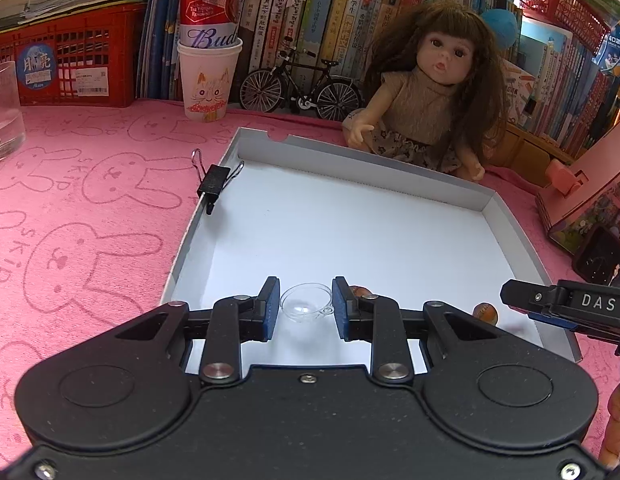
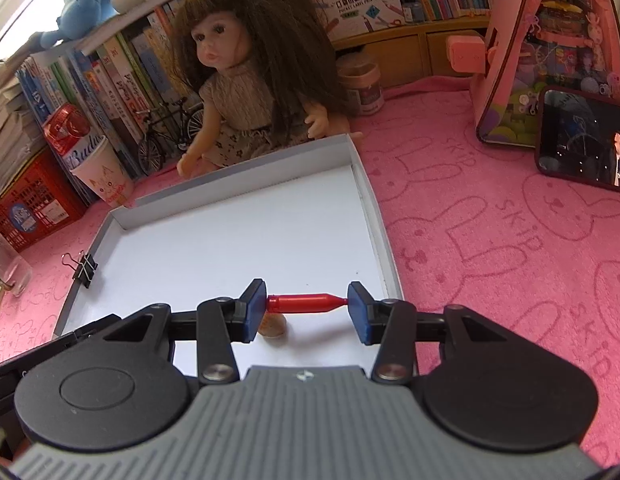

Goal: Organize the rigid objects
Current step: 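Open the left tool to set the cup in the tray while the right tool drops the red marker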

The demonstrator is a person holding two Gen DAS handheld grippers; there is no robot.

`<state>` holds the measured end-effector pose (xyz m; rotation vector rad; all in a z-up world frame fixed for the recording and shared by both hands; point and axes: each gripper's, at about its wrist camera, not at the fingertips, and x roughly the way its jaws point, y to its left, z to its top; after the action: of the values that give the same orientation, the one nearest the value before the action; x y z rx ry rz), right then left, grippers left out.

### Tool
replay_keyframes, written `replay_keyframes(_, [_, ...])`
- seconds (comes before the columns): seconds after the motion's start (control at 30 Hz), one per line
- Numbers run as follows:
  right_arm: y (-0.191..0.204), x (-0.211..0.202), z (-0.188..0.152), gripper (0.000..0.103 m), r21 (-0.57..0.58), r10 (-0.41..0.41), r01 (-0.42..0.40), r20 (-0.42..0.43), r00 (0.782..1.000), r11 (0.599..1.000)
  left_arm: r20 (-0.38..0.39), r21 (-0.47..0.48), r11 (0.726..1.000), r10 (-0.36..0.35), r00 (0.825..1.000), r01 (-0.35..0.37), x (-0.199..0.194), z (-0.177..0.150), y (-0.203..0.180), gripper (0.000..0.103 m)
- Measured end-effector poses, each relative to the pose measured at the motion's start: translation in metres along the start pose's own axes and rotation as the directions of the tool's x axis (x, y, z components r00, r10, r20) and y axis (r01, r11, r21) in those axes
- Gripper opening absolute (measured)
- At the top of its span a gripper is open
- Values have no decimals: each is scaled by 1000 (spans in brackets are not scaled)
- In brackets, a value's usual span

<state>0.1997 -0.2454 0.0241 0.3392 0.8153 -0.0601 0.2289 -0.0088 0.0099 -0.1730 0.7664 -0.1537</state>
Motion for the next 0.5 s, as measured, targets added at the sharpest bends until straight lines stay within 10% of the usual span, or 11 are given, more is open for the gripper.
replay_keyframes(0.33, [2, 6, 1, 55, 0, -27, 27, -15, 1000, 1000, 3, 35, 999, 13, 1000, -13, 2, -3, -6, 27])
replay_keyframes(0.5, [3, 0, 0, 69, -16, -17, 18, 8, 1000, 1000, 39, 60, 998, 22, 999, -24, -5, -4, -8, 44])
